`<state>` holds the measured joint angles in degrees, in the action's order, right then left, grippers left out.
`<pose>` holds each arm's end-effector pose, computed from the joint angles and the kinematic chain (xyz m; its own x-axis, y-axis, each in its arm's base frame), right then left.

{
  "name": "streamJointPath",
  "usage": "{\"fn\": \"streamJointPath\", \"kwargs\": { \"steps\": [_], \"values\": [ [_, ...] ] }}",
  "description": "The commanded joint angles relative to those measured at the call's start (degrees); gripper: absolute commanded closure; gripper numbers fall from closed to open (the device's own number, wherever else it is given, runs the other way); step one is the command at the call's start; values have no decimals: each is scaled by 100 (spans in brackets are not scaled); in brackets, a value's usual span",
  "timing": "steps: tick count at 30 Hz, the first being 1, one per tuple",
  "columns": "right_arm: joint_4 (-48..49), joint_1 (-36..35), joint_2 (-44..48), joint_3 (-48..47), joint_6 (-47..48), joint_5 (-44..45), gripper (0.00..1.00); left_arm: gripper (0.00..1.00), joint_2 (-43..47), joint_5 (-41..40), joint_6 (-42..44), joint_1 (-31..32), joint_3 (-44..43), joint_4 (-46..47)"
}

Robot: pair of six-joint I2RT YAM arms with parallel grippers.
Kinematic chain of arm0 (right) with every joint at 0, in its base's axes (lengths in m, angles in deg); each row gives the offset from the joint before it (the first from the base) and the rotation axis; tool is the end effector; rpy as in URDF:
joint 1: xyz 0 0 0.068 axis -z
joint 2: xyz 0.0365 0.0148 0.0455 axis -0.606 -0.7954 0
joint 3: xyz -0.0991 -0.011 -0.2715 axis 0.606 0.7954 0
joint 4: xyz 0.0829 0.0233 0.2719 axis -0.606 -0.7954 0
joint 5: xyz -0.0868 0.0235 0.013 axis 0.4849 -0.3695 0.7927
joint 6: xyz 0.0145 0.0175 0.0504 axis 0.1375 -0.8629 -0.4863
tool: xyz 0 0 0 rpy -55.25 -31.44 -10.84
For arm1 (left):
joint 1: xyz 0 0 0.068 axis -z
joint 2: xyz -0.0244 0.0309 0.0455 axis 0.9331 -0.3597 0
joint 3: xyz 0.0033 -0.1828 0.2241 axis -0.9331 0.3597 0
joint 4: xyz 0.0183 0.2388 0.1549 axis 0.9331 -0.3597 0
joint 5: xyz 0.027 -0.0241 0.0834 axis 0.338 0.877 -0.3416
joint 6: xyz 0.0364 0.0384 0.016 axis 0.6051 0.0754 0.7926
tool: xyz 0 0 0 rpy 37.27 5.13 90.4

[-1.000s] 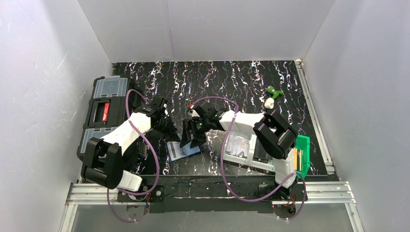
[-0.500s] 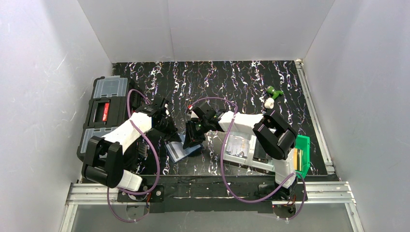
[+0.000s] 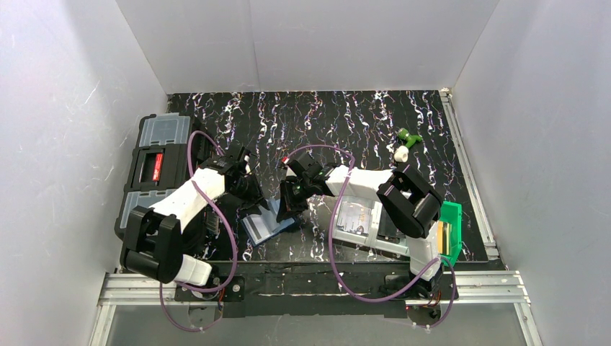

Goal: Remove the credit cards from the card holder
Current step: Remove the credit card from the card holder.

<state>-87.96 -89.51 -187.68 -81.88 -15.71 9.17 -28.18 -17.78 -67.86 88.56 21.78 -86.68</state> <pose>0.2572 0.3603 0.1653 -0.9547 -0.2263 -0.1935 -0.2960 0.6524 0.6977 0.2667 -0.1053 0.2137 -0.9224 -0.3610 -0.1371 -0.2699 0.8567 -0.4396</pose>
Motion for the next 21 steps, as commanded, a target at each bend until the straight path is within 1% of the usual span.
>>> {"fn": "streamJointPath", "kwargs": {
  "steps": [1, 2, 4, 6, 10, 13, 15, 21],
  "values": [
    [-99, 0, 244, -145, 82, 90, 91, 67, 270, -187, 162, 4, -72, -203],
    [-107, 0, 256, -150, 81, 92, 90, 66, 260, -183, 167, 5, -49, -185],
    [-119, 0, 273, -158, 85, 88, 88, 60, 247, -81, 201, 2, 34, -70],
    [-125, -1, 287, -167, 90, 85, 86, 56, 236, -17, 215, 5, 92, 67],
    [-145, 1, 306, -165, 103, 106, 75, 55, 98, -28, 266, 4, 80, 117],
    [-172, 0, 294, -171, 106, 127, 70, 55, 16, -46, 292, 2, 86, 157],
    [-187, -2, 298, -176, 105, 145, 69, 54, -44, -69, 333, 5, 86, 175],
    [-236, -1, 310, -212, 150, 195, 71, 44, -265, -112, 495, 7, 80, 221]
  ]
}}
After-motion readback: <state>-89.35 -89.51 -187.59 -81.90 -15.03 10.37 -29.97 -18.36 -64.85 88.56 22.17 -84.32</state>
